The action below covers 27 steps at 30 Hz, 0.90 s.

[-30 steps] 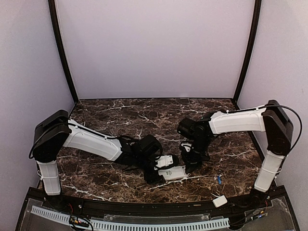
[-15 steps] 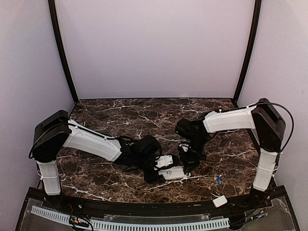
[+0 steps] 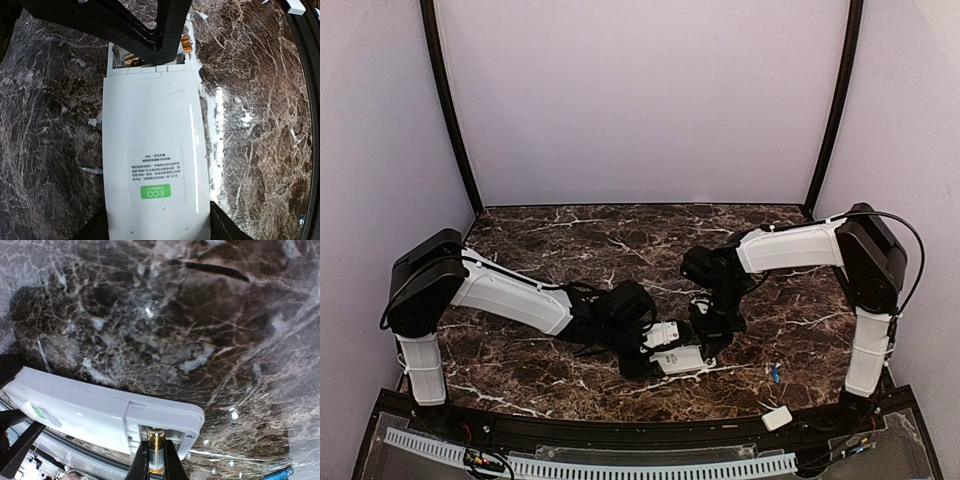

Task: Load the batteries into the remote control
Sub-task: Place the battery in the battery compartment.

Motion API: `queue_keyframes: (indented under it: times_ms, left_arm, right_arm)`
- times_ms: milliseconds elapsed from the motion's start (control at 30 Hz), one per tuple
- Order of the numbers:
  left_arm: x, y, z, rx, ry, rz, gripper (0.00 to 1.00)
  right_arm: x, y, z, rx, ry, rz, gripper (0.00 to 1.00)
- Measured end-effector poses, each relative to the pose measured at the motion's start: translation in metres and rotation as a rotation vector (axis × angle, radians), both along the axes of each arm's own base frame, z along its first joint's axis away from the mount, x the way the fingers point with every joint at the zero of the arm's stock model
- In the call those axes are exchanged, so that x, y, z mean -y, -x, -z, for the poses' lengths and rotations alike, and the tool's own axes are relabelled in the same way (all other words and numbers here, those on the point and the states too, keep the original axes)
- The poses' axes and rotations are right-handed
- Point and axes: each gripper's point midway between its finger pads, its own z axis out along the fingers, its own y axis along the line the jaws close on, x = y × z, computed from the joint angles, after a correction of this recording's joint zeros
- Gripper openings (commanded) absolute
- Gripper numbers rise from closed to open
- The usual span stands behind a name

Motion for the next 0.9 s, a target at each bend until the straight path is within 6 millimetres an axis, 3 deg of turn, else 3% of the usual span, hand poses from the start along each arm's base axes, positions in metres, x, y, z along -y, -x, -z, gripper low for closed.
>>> queue_keyframes:
  times_ms: [333,633,767,900]
  left_arm:
    - [0.0,0.0,0.0,-0.004,-0.005,0.001,0.53]
    - [0.0,0.0,0.001,-0.005,-0.005,0.002,0.54]
    - [0.001,0.0,0.001,-0.005,-0.003,0.006,0.54]
    - [0.001,0.0,0.001,-0.005,-0.003,0.006,0.54]
  right_arm:
    - [0.001,-0.003,0.004,0.01,0.018,0.018,0.18]
    - [-0.001,-0.003,-0.001,0.007,0.009,0.014,0.26]
    - [-0.009,-0.016,-0.006,0.071,-0.035,0.0,0.28]
    - [-0.01,-0.016,-0.006,0.074,-0.038,-0.004,0.28]
